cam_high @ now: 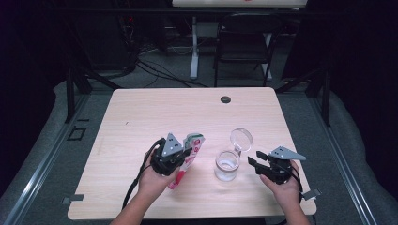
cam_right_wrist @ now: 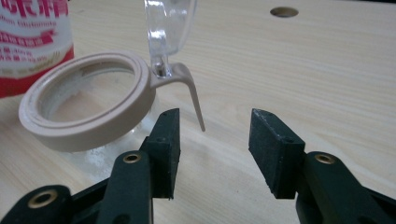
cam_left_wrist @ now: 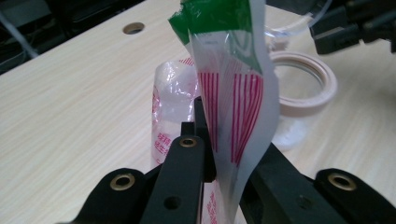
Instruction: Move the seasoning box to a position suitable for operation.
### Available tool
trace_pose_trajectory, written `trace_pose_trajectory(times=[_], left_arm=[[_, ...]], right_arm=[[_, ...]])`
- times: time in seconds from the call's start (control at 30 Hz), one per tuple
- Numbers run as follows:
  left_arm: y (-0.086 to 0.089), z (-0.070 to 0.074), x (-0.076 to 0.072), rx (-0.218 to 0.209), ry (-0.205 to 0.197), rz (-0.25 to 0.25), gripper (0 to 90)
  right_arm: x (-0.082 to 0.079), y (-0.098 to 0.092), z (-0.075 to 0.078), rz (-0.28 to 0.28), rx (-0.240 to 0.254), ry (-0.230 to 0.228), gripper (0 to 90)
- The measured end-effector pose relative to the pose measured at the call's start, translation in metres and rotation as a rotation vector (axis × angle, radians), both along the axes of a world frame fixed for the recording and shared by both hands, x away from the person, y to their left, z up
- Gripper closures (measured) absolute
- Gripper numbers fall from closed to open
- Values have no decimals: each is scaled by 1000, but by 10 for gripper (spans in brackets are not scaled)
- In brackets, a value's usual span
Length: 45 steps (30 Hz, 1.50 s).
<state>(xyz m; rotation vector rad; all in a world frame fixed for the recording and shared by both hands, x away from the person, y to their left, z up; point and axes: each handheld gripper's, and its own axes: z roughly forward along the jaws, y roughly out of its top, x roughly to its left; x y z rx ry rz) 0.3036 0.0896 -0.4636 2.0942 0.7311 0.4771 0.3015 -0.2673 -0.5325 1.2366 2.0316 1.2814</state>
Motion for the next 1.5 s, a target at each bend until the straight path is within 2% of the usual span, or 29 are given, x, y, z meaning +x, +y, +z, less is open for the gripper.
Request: trace_pose_trajectory(times=[0.07, 0.1, 0.17, 0.37, 0.43, 0.53, 0.63, 0.7, 0.73, 0.87, 1.2, 1.4, 1.5], left_arm=[[-1, -4, -4, 5, 5, -15, 900], [-2, -6, -6, 10, 3, -22, 900], [-3, -12, -12, 12, 7, -35, 899], [-4, -23, -18, 6, 34, -48, 893], [-6, -30, -20, 8, 50, -57, 888], [-7, -35, -23, -14, 53, -57, 884], [-6, -36, -24, -12, 50, -60, 879], [-5, -37, -24, -28, 59, -59, 876], [-4, -39, -24, -51, 72, -60, 875], [-3, -40, -23, -63, 93, -63, 875], [-3, -41, -24, -68, 83, -59, 874], [-3, -41, -24, -67, 82, -59, 876], [-3, -41, -24, -69, 81, -55, 876]], right_arm=[[-1, 0, 1, 1, -10, -6, 514], [-2, 0, 4, -3, -10, -31, 502], [-4, 0, 8, -6, -13, -41, 497], [-11, -1, 18, 7, 30, -51, 522], [-14, -3, 21, 26, 64, -57, 556], [-17, -2, 25, 34, 62, -73, 574], [-21, -2, 31, 38, 60, -107, 593], [-24, -3, 36, 44, 67, -124, 600], [-25, -2, 37, 43, 70, -131, 602], [-27, -2, 41, 61, 65, -132, 604], [-31, 10, 49, 99, 42, -146, 611], [-32, 20, 55, 144, 36, -155, 624], [-32, 28, 59, 169, 16, -160, 624]])
